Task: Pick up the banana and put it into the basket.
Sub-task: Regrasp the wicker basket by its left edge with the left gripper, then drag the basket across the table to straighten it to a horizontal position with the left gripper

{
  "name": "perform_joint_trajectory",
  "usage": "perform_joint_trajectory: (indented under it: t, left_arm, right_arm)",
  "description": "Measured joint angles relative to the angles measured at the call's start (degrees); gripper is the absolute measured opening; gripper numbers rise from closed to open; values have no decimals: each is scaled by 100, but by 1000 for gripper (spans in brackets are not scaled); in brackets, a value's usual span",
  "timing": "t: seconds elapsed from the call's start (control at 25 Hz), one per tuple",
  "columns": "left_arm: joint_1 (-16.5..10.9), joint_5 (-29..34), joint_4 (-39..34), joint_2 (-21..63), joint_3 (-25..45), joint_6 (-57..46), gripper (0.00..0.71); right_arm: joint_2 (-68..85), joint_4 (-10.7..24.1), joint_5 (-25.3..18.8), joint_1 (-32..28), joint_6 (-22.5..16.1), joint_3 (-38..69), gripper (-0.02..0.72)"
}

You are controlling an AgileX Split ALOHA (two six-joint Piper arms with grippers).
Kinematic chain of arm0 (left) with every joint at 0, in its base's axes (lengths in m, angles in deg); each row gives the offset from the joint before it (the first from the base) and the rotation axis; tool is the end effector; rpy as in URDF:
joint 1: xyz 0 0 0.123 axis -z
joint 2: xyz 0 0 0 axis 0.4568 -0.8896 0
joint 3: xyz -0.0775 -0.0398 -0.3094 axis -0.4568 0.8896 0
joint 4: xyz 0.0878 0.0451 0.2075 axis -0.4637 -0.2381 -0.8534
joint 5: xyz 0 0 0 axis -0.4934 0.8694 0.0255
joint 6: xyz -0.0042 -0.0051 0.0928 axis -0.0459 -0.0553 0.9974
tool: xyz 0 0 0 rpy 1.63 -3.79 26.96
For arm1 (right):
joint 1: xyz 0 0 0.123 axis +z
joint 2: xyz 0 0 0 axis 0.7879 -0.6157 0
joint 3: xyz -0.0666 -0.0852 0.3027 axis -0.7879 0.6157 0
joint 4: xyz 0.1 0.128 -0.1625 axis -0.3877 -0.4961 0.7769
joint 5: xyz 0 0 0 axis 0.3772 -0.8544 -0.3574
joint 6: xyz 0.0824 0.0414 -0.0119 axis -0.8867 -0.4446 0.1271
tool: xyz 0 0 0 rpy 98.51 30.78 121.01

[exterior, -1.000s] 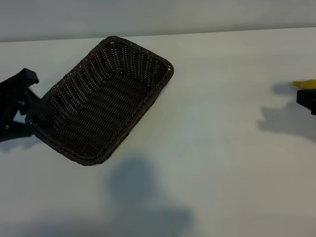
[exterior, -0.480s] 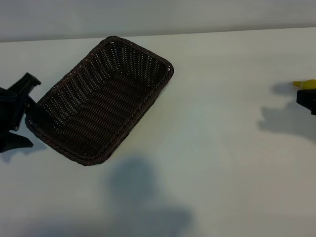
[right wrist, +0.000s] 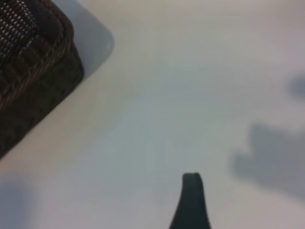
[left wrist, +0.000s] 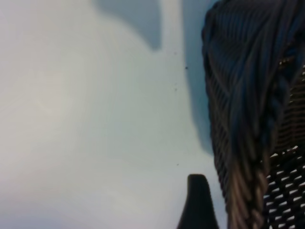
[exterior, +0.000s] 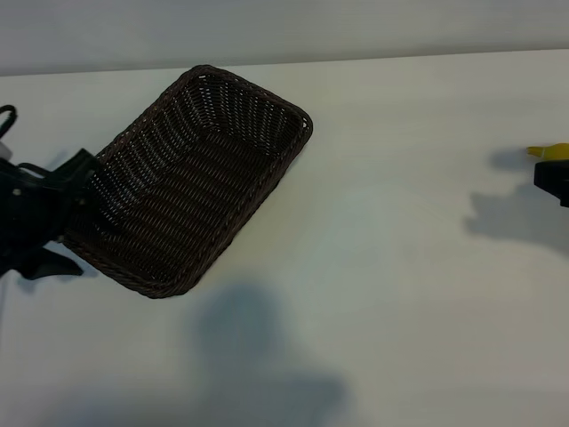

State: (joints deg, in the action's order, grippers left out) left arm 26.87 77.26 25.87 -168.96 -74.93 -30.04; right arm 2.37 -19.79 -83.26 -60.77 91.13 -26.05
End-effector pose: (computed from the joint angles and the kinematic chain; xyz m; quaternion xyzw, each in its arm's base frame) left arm 0.2494 -0.0231 0.2435 -0.4031 0.8966 -0.1730 0.0613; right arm 0.1630 0.0186 0.2975 -0.0581 0.8987 0.1758 0.3976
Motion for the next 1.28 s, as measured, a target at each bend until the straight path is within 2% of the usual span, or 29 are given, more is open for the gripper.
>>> perform_joint_trajectory:
  t: [0.24, 0.6, 0.72, 0.92, 1.28]
  left_arm:
    - [317, -288, -93, -450, 0, -476, 570]
    - [381, -620, -696, -987, 0, -1105, 562]
    - [381, -670, -702, -1060, 0, -1117, 482]
    - [381, -763, -660, -1061, 0, -1142, 170]
    - [381, -754, -635, -1061, -49, -1101, 169]
  right_arm:
    - [0, 0, -5, 0, 0, 0, 584]
    - [0, 0, -80, 0, 0, 0, 584]
    - [0, 0, -105, 0, 0, 0, 584]
    - [0, 0, -110, 0, 0, 0, 584]
    - [0, 0, -144, 0, 0, 0, 584]
